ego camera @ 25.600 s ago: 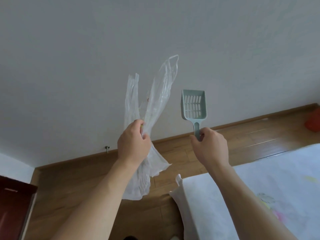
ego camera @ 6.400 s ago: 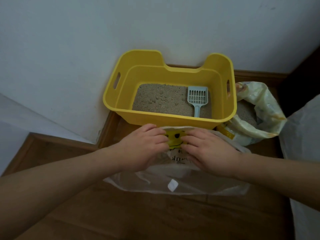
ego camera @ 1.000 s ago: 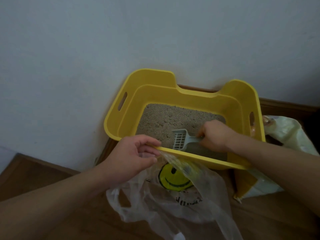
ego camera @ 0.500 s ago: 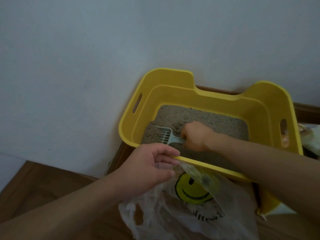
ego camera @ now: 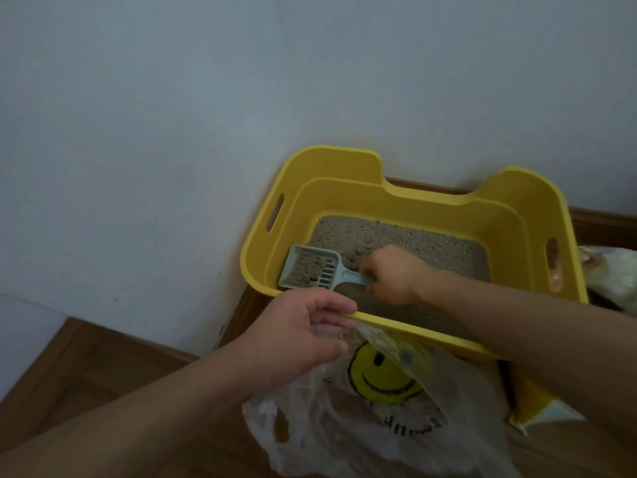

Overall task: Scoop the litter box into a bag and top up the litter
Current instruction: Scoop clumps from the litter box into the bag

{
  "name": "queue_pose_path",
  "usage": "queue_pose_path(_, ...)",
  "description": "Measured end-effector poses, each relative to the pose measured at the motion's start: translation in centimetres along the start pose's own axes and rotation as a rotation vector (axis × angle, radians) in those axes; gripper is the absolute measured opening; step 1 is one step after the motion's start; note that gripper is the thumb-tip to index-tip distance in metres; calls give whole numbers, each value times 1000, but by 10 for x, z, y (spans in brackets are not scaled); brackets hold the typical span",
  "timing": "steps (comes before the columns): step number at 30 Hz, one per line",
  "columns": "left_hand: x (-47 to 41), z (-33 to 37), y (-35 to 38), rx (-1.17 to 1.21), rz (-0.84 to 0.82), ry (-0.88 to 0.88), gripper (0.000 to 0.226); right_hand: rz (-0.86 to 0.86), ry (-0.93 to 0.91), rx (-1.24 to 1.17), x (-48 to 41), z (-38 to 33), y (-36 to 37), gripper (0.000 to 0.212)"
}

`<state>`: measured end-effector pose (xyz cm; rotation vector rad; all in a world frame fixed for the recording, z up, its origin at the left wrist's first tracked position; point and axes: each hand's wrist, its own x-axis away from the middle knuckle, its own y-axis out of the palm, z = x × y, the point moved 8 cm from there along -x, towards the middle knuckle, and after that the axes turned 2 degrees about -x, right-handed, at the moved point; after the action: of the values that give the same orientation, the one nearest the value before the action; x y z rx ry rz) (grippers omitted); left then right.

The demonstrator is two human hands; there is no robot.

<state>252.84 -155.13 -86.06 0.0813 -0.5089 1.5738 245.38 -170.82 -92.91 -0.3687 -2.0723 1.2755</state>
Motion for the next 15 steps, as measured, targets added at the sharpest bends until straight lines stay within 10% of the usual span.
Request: queue_pose_path(15, 9, 19, 3, -175, -89, -4, 55, 42, 142, 70, 83, 46, -48, 17)
